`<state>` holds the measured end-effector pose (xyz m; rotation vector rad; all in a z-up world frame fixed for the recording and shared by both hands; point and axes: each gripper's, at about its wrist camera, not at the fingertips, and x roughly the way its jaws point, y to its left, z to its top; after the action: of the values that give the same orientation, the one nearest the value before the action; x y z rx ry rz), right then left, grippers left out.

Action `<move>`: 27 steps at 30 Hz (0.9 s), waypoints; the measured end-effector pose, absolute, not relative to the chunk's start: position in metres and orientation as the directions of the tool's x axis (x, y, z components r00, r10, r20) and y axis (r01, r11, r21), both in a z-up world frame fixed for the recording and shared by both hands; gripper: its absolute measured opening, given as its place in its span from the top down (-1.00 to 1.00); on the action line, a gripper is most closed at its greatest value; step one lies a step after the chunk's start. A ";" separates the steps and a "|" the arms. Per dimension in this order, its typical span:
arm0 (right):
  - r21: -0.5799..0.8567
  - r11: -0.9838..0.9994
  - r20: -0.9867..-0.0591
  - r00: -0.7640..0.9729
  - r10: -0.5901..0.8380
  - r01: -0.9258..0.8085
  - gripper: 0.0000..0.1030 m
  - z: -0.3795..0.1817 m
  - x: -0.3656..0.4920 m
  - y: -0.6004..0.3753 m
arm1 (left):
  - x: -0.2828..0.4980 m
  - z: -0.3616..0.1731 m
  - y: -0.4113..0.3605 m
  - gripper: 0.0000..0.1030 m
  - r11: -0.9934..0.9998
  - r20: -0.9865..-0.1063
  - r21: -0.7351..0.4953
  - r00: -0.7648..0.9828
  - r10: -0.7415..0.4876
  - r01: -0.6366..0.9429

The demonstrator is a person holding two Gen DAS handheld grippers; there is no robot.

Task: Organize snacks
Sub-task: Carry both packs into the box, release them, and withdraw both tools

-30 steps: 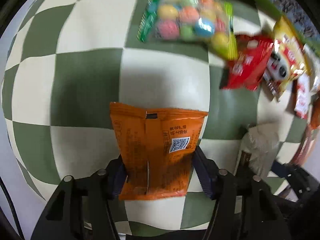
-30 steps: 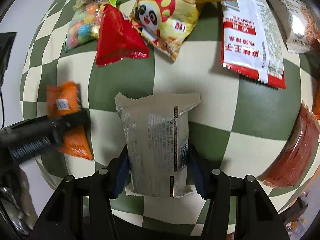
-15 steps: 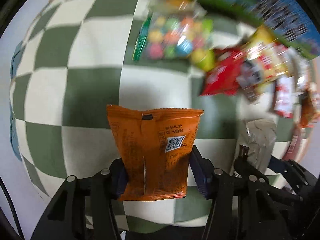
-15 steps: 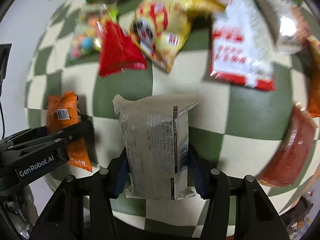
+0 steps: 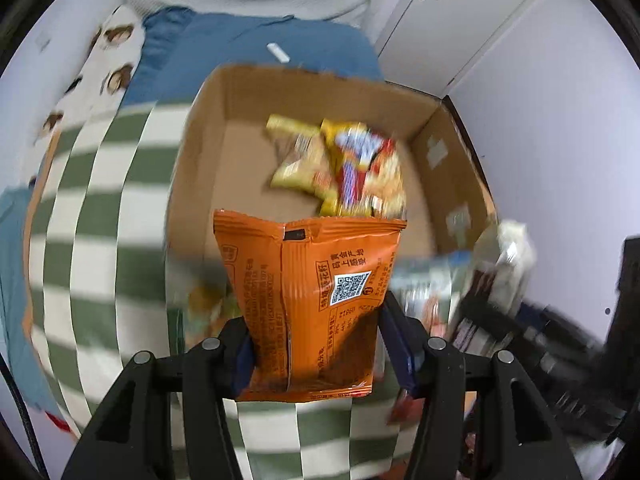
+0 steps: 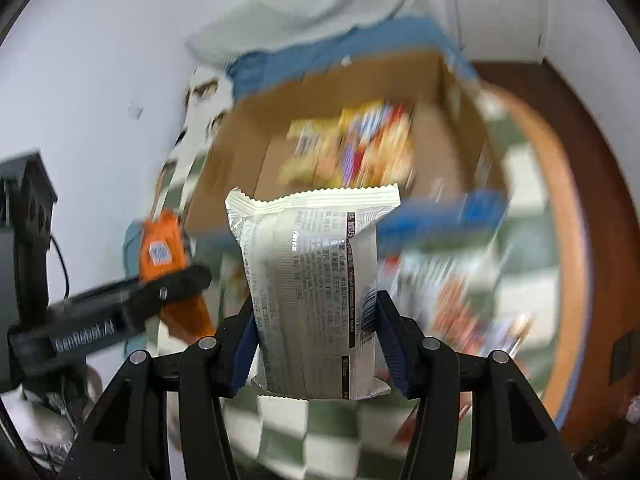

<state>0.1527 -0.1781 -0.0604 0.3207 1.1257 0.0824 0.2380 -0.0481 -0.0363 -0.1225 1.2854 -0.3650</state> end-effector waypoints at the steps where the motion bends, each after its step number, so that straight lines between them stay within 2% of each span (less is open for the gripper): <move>1: 0.281 0.954 -0.873 0.440 0.209 0.105 -0.11 -0.057 0.169 -0.188 | 0.257 -0.032 -0.056 -0.03 0.939 -0.918 -0.279 0.232 -0.323 0.203; 6: 0.211 0.967 -0.905 0.403 0.136 0.146 -0.11 -0.057 0.259 -0.225 | 0.336 -0.055 -0.070 -0.03 0.956 -0.946 -0.233 0.187 -0.266 0.180; 15: 0.127 0.976 -0.963 0.257 0.078 0.179 -0.13 -0.113 0.365 -0.254 | 0.429 -0.112 -0.067 -0.05 0.983 -0.984 -0.144 0.093 -0.155 0.117; 17: 0.132 0.973 -0.972 0.218 0.089 0.188 -0.18 -0.125 0.378 -0.258 | 0.440 -0.124 -0.066 -0.05 0.985 -0.988 -0.133 0.062 -0.140 0.107; 18: 0.125 0.974 -0.976 0.203 0.085 0.191 -0.27 -0.132 0.386 -0.261 | 0.444 -0.131 -0.065 -0.06 0.987 -0.991 -0.122 0.046 -0.128 0.101; 19: 0.107 0.976 -0.980 0.187 0.071 0.189 -0.54 -0.138 0.392 -0.262 | 0.448 -0.136 -0.063 -0.08 0.989 -0.992 -0.119 0.034 -0.122 0.093; 20: 0.114 0.977 -0.980 0.182 0.080 0.182 -0.59 -0.141 0.395 -0.262 | 0.451 -0.141 -0.061 -0.29 0.988 -0.991 -0.130 0.021 -0.132 0.081; 21: 0.117 0.977 -0.981 0.171 0.086 0.179 -0.70 -0.144 0.394 -0.263 | 0.453 -0.144 -0.059 -0.64 0.987 -0.989 -0.147 0.013 -0.148 0.072; 22: 0.111 0.978 -0.983 0.166 0.082 0.175 -0.76 -0.147 0.394 -0.262 | 0.453 -0.144 -0.059 -0.77 0.986 -0.988 -0.154 0.016 -0.156 0.068; 23: 0.107 0.981 -0.983 0.169 0.079 0.164 -0.76 -0.148 0.395 -0.259 | 0.453 -0.144 -0.059 -0.83 0.985 -0.987 -0.156 0.021 -0.157 0.073; 27: 0.089 0.984 -0.986 0.155 0.065 0.156 -0.80 -0.157 0.392 -0.257 | 0.447 -0.147 -0.061 -0.83 0.985 -0.987 -0.155 0.018 -0.157 0.077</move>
<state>0.3919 -0.2570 -0.1572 0.1853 1.4167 -0.0655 0.4469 -0.0611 -0.1473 -0.0639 1.5420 -0.1818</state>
